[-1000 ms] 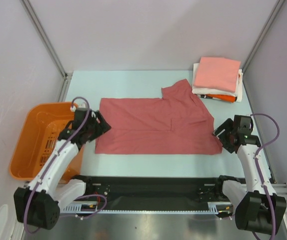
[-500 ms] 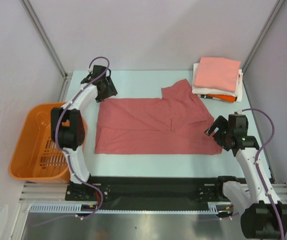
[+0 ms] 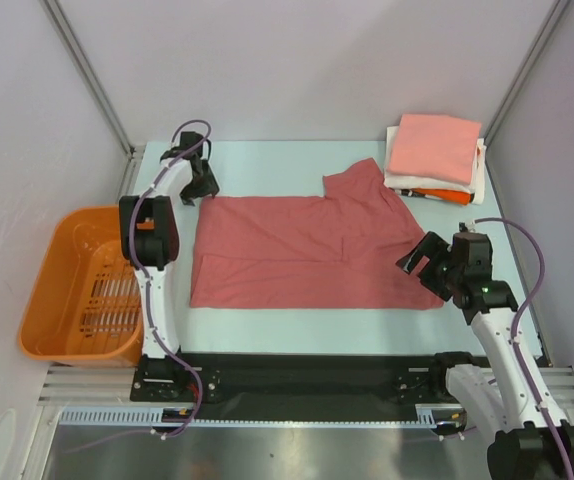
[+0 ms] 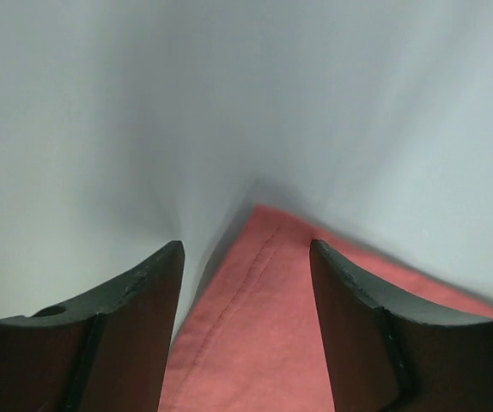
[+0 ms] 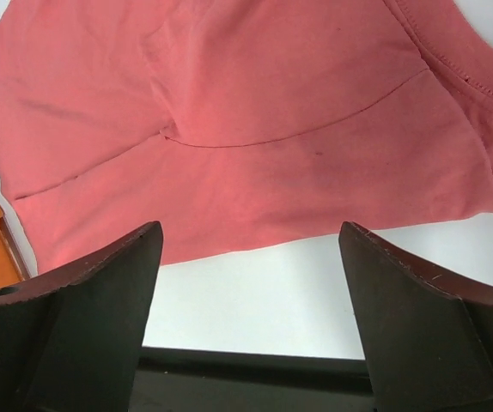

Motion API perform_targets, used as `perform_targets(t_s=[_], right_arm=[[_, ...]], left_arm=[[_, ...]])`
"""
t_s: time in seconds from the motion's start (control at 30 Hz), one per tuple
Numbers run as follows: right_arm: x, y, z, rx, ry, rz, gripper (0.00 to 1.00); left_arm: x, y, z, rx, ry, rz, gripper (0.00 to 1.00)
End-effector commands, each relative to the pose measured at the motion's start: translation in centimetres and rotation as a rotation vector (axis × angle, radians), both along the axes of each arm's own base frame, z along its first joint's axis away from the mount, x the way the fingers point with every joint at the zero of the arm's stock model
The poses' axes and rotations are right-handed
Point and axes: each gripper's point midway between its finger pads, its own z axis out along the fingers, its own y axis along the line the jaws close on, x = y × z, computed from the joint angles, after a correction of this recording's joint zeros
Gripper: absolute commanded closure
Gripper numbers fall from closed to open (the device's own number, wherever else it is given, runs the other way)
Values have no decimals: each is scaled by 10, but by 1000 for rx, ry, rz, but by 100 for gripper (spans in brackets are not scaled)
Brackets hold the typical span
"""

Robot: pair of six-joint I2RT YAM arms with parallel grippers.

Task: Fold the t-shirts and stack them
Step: Fold the tshirt

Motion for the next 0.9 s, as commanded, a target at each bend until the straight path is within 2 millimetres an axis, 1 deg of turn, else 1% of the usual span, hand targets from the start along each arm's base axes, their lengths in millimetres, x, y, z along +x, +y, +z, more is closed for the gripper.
perform_targets(t_s=[0.0, 0.07, 0.1, 0.13, 0.17, 0.2, 0.23, 0.27, 0.3, 0.33, 0.37, 0.4, 0.43, 0.47, 0.5, 0.53, 0.57, 0.6, 0.63, 0.67, 0.7, 0.73, 0.77, 0.8, 0.83, 0.87], right_arm=[[2, 2, 6, -2, -43, 12, 11], [3, 8, 3, 13, -43, 37, 9], [7, 11, 4, 16, -53, 46, 8], [8, 13, 0, 16, -30, 57, 7], [11, 16, -1, 8, -25, 70, 6], [18, 17, 8, -1, -47, 75, 5], [23, 17, 11, -18, -53, 85, 5], [29, 17, 7, -38, -30, 82, 5], [43, 19, 24, -42, -75, 85, 5], [52, 20, 29, -48, -88, 92, 5], [64, 22, 26, -57, -77, 101, 5], [78, 24, 31, -65, -99, 112, 5], [97, 27, 50, -69, -146, 117, 5], [113, 31, 32, -84, -92, 145, 6], [127, 36, 33, -89, -92, 164, 6], [152, 41, 60, -95, -149, 173, 7], [166, 46, 56, -101, -136, 190, 8], [185, 55, 33, -125, -84, 230, 8], [199, 61, 27, -134, -71, 247, 9], [226, 67, 52, -147, -131, 250, 9], [240, 72, 48, -169, -138, 278, 10], [256, 82, 12, -182, -78, 306, 10], [282, 88, 34, -194, -147, 305, 10], [296, 93, 23, -200, -139, 315, 10], [311, 98, -7, -213, -98, 331, 10], [320, 101, -18, -223, -78, 337, 10]], left_arm=[[13, 0, 3, 8, -17, -17, 34], [19, -3, 2, -8, -26, -26, 35], [20, -5, -5, -23, -14, -31, 38], [21, -5, -8, -25, -7, -34, 41], [23, -5, -7, -24, -12, -30, 44], [23, -5, -10, -27, -6, -28, 53], [23, -4, -11, -40, -3, -27, 58], [24, -4, -11, -48, -3, -25, 64], [24, -4, -12, -61, -1, -22, 78], [22, -3, -12, -68, 2, -19, 85], [19, -2, -14, -69, 12, -15, 91], [19, -1, -13, -70, 12, -8, 100], [16, 4, -8, -67, 14, 8, 100], [12, 9, -8, -56, 18, 35, 100], [10, 11, -5, -60, 17, 43, 100], [7, 28, -3, -63, 17, 82, 100], [5, 33, 3, -71, 8, 99, 100], [2, 37, 1, -76, 16, 108, 100], [0, 44, 1, -78, 17, 124, 100], [-2, 45, 0, -87, 23, 125, 100], [-3, 47, -3, -91, 31, 127, 100], [-4, 49, -5, -93, 35, 133, 100], [-4, 49, -6, -94, 38, 134, 100], [-5, 51, -7, -88, 42, 141, 100], [-7, 52, -7, -81, 50, 148, 100], [-8, 53, -7, -78, 51, 153, 100]])
